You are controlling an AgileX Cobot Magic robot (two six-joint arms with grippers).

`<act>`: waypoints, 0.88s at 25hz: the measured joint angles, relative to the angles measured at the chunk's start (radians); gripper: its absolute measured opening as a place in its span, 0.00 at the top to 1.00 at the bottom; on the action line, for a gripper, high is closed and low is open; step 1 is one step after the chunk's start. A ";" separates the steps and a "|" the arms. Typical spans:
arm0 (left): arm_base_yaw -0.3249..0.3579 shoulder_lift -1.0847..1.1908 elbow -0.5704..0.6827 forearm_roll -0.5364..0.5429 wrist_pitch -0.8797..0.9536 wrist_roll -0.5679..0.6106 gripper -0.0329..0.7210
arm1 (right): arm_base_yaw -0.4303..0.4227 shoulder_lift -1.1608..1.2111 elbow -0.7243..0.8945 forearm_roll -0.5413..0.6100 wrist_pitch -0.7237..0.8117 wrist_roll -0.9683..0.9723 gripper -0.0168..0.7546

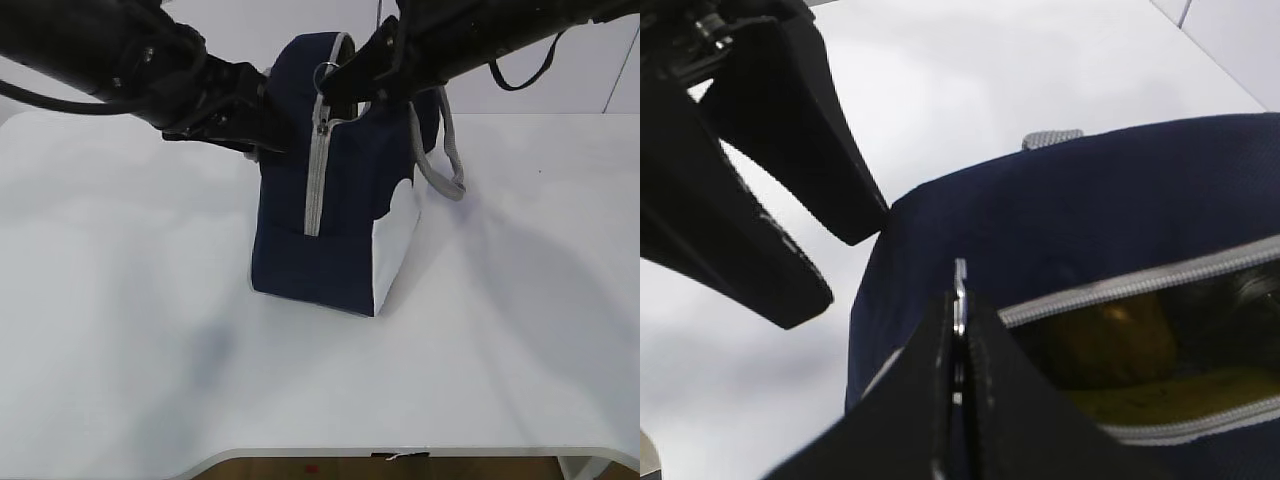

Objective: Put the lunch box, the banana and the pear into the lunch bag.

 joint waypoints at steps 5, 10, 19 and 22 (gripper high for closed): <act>0.000 0.000 0.000 0.019 -0.008 0.000 0.30 | 0.000 0.000 0.000 0.000 0.000 0.000 0.97; 0.000 -0.005 0.000 0.035 -0.004 0.000 0.28 | 0.000 0.000 0.000 0.000 0.000 0.000 0.97; 0.013 -0.068 0.000 0.071 -0.004 0.000 0.28 | 0.000 0.000 0.000 0.000 -0.002 0.000 0.97; 0.017 -0.048 0.000 0.073 -0.004 0.000 0.28 | 0.000 0.000 0.000 0.000 -0.002 0.000 0.97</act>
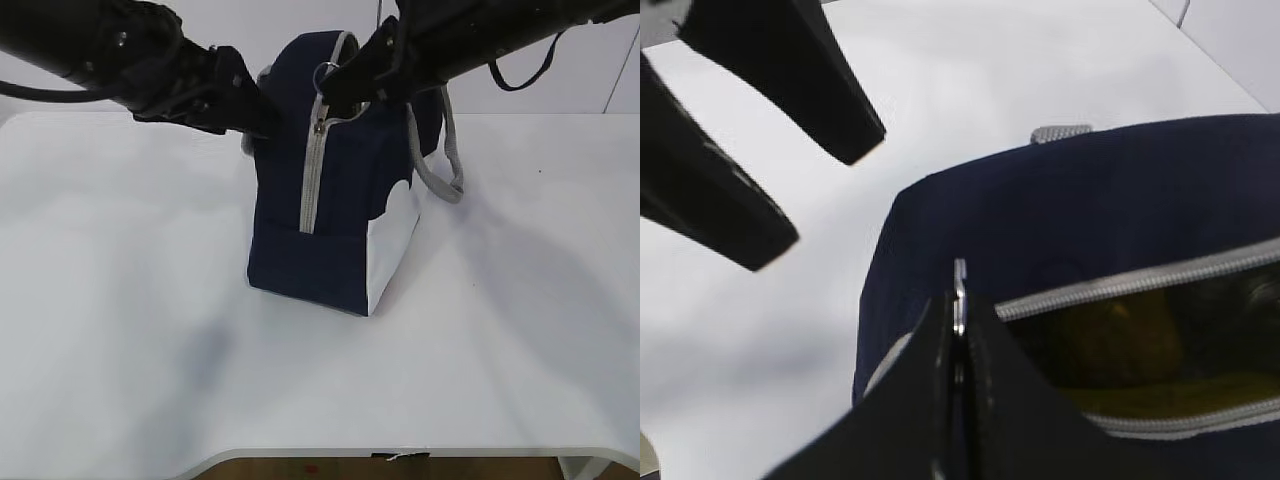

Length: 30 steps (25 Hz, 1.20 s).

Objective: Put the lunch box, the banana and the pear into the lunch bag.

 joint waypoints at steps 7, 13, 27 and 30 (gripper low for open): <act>0.002 0.053 0.000 -0.035 -0.010 0.016 0.28 | 0.000 0.000 0.000 0.000 -0.002 0.000 0.97; 0.002 0.082 0.000 -0.106 -0.030 0.067 0.28 | 0.000 0.000 0.000 0.000 -0.003 0.000 0.97; 0.002 0.107 0.000 -0.136 -0.050 0.088 0.66 | 0.000 0.000 0.000 0.005 -0.014 0.000 0.97; 0.002 0.109 0.000 -0.150 -0.054 0.101 0.72 | 0.000 0.000 0.000 0.007 -0.014 0.000 0.97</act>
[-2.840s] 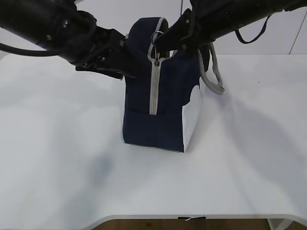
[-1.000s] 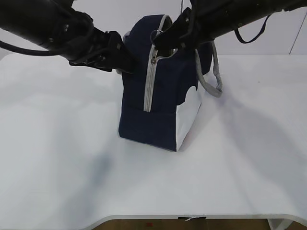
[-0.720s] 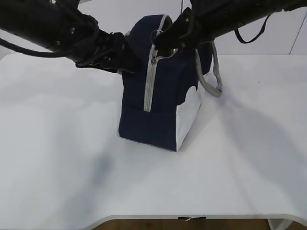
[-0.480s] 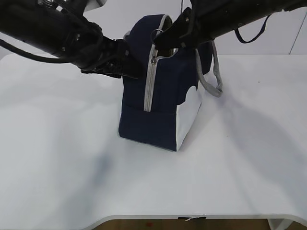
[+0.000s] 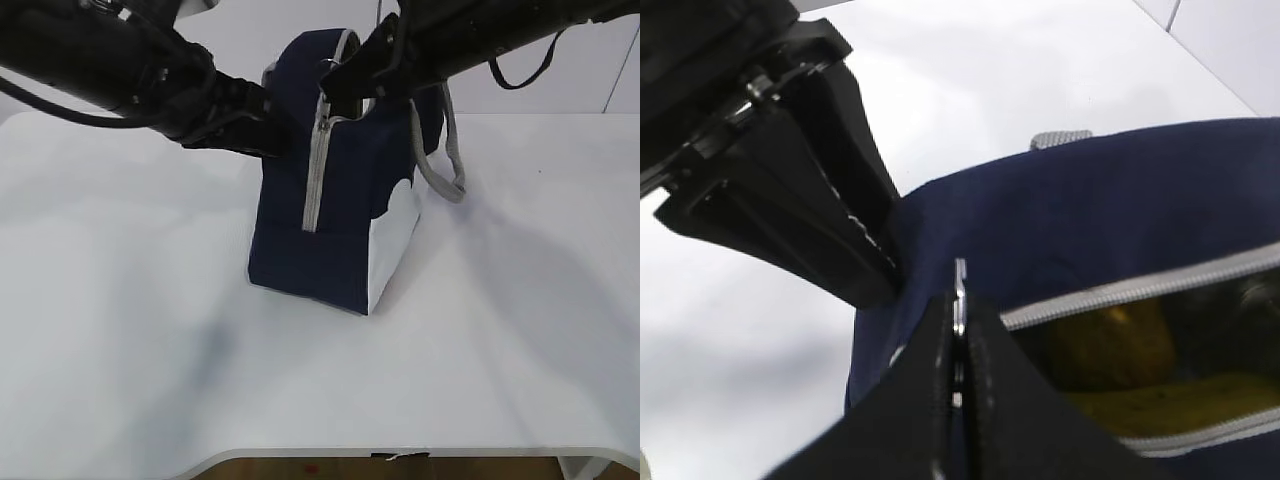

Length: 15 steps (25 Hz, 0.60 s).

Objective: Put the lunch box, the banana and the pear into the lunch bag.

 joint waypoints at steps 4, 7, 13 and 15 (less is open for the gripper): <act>0.000 0.006 0.000 -0.016 0.000 0.027 0.91 | 0.000 0.000 0.000 0.000 0.000 0.000 0.97; 0.000 0.010 0.000 -0.021 0.000 0.032 0.95 | 0.000 0.000 0.000 0.005 0.000 0.000 0.97; 0.000 0.010 0.000 -0.023 0.022 0.034 0.96 | 0.000 0.000 0.000 0.043 0.000 0.000 0.97; 0.000 0.010 0.000 -0.023 0.028 0.034 0.96 | 0.000 0.000 -0.002 0.057 0.000 0.000 0.97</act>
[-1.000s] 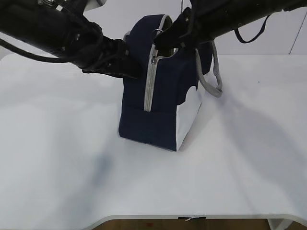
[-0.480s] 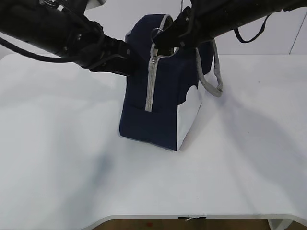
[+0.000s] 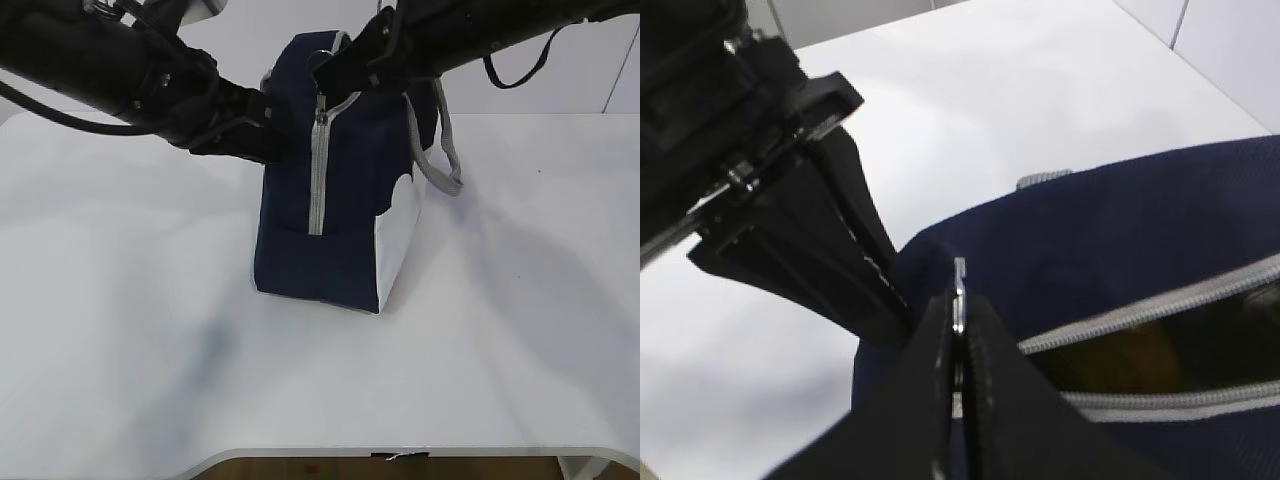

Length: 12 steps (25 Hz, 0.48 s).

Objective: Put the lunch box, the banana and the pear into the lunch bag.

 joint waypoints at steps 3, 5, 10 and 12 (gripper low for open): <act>0.000 0.000 0.000 0.003 0.000 0.000 0.96 | 0.000 0.002 -0.019 0.003 -0.002 0.000 0.97; 0.000 0.000 0.000 0.003 0.004 0.000 0.96 | 0.000 0.002 -0.040 0.003 -0.009 0.000 0.97; 0.000 0.000 0.000 0.012 0.028 0.002 0.96 | 0.000 0.002 -0.059 0.003 -0.066 0.000 0.97; 0.000 0.000 0.000 0.023 0.042 0.002 0.96 | 0.000 0.004 -0.059 0.005 -0.101 0.000 0.97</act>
